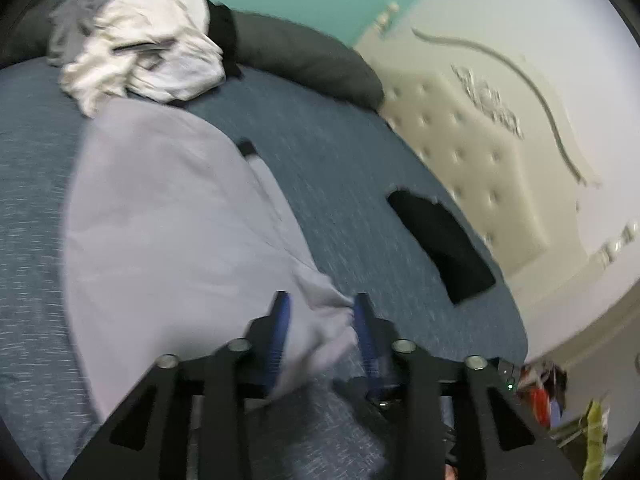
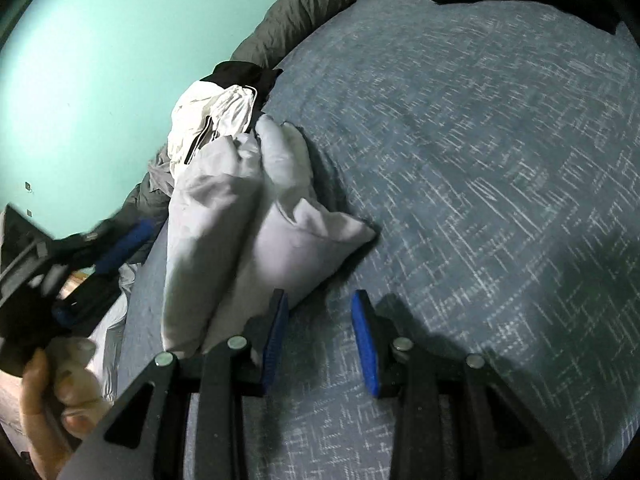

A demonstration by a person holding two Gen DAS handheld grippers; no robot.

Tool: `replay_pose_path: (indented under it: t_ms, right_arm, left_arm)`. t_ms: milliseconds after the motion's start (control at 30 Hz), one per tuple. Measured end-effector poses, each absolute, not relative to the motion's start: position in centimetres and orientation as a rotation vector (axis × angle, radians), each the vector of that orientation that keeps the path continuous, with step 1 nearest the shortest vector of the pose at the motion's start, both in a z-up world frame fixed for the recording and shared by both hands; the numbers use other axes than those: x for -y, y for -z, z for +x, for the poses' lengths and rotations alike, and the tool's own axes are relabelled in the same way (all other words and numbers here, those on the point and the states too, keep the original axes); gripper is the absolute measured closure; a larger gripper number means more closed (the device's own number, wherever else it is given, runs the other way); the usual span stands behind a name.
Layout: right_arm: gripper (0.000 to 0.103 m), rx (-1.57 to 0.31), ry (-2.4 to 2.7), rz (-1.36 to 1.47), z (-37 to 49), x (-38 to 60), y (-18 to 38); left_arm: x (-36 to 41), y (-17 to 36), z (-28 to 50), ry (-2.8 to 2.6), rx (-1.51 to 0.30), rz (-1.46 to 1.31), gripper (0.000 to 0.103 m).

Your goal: Fold clothes

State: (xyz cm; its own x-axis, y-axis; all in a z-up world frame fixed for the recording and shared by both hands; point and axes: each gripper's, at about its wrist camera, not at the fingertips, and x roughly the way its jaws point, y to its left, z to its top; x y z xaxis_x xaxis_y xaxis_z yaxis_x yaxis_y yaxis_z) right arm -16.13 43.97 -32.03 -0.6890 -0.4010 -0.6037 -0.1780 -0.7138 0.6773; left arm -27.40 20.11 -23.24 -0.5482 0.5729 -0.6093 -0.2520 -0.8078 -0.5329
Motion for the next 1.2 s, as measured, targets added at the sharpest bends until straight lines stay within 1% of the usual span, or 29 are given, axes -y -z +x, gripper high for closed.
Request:
replay_pose_path:
  t_ms: [100, 233, 300, 333, 367, 500, 733, 933, 1000, 1033, 1067, 1133, 1200]
  right_arm:
    - [0.070, 1.105, 2.540, 1.109, -16.2, -43.6, 31.2]
    - [0.070, 1.038, 2.578, 1.022, -17.1, -42.7, 29.6]
    - [0.063, 1.021, 2.583, 0.994, -17.5, -42.3, 29.3]
    - [0.056, 1.015, 2.577, 0.985, -17.7, -42.0, 29.2]
    - [0.054, 1.010, 2.571, 0.979, -17.9, -41.8, 29.1]
    - [0.054, 0.991, 2.572, 0.955, -18.9, -41.3, 28.7]
    - [0.054, 0.989, 2.571, 0.974, -21.4, -41.2, 29.2]
    - [0.054, 0.913, 2.568, 1.014, -23.0, -40.5, 30.0]
    - [0.068, 0.893, 2.564, 1.027, -23.3, -40.2, 30.4]
    - [0.077, 0.880, 2.567, 1.039, -23.5, -40.1, 30.5]
    - [0.089, 0.874, 2.571, 1.042, -23.6, -40.1, 30.6]
    - [0.095, 0.868, 2.577, 1.031, -23.5, -40.1, 30.4]
    - [0.097, 0.852, 2.583, 1.003, -23.3, -40.1, 29.6]
  left_arm:
    - [-17.2, 24.2, -27.2, -2.422, 0.522, -1.177, 0.064]
    - [-15.2, 26.5, -27.0, -2.471, 0.521, -1.263, 0.064]
    - [-14.8, 27.5, -26.7, -2.486, 0.502, -1.291, 0.064]
    - [-14.6, 28.0, -26.5, -2.489, 0.498, -1.303, 0.064]
    - [-14.2, 28.4, -26.3, -2.486, 0.504, -1.314, 0.064]
    - [-13.6, 29.9, -25.6, -2.470, 0.504, -1.339, 0.064]
    - [-13.8, 30.8, -25.4, -2.463, 0.490, -1.343, 0.063]
    - [-14.3, 31.3, -25.8, -2.461, 0.471, -1.352, 0.060]
    - [-14.5, 31.3, -25.8, -2.463, 0.456, -1.355, 0.058]
    - [-14.6, 31.3, -25.8, -2.464, 0.447, -1.355, 0.058]
    - [-14.8, 31.3, -25.8, -2.465, 0.439, -1.356, 0.057]
    - [-15.0, 31.2, -25.9, -2.466, 0.426, -1.357, 0.057]
    - [-15.1, 31.0, -25.9, -2.466, 0.426, -1.357, 0.057]
